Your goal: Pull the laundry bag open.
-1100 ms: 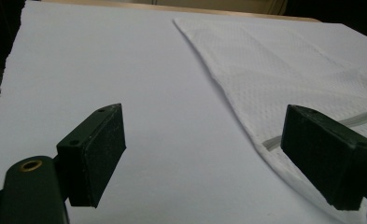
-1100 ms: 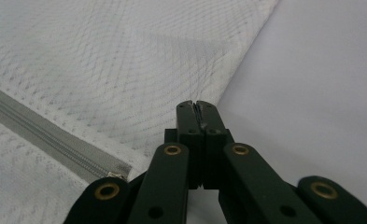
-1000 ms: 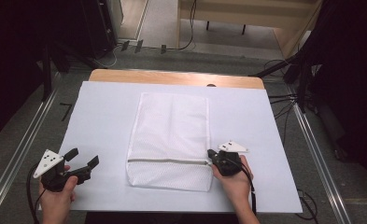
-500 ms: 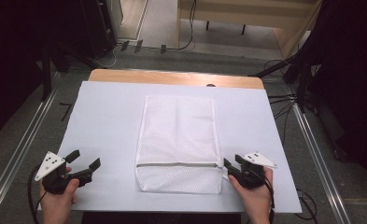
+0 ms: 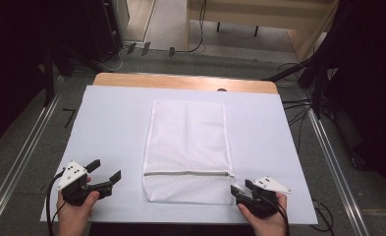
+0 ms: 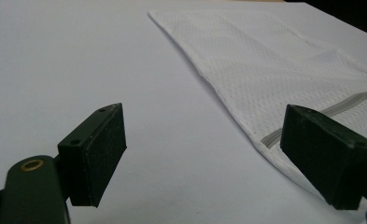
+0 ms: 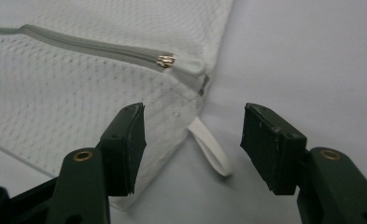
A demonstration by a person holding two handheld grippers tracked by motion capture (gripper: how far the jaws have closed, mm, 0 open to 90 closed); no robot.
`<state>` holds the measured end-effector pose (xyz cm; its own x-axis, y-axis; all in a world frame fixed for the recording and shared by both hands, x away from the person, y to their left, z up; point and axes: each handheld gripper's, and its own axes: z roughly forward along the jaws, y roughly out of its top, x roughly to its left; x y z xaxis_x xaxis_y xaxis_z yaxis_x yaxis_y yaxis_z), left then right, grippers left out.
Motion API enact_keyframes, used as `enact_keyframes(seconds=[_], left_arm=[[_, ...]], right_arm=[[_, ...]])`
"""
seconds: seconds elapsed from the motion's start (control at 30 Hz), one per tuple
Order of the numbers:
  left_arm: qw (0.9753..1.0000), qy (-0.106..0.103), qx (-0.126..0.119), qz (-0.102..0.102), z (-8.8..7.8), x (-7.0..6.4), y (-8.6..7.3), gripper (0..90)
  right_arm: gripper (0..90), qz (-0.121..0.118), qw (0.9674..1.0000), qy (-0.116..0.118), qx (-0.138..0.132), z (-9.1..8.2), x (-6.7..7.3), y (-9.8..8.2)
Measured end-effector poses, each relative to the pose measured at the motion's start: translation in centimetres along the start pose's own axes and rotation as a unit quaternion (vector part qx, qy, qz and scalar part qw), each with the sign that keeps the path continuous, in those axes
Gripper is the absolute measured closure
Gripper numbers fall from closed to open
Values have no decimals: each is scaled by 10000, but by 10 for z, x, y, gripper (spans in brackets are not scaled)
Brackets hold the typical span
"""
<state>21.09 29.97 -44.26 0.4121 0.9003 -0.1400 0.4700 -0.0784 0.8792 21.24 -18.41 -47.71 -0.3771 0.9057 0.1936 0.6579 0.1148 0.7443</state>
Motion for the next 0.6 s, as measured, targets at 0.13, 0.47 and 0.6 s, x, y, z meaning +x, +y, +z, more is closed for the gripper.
enact_keyframes(seconds=[0.13,0.47,0.6], left_arm=[[10000,-23,27,23,1,-2,0,142],[9999,-129,81,58,3,-12,1,144],[9991,-338,215,107,12,-29,5,151]], right_arm=[[417,-82,9999,59,31,6,10,0],[781,-546,9977,-390,86,18,30,-2],[900,-483,9986,-62,193,17,25,2]])
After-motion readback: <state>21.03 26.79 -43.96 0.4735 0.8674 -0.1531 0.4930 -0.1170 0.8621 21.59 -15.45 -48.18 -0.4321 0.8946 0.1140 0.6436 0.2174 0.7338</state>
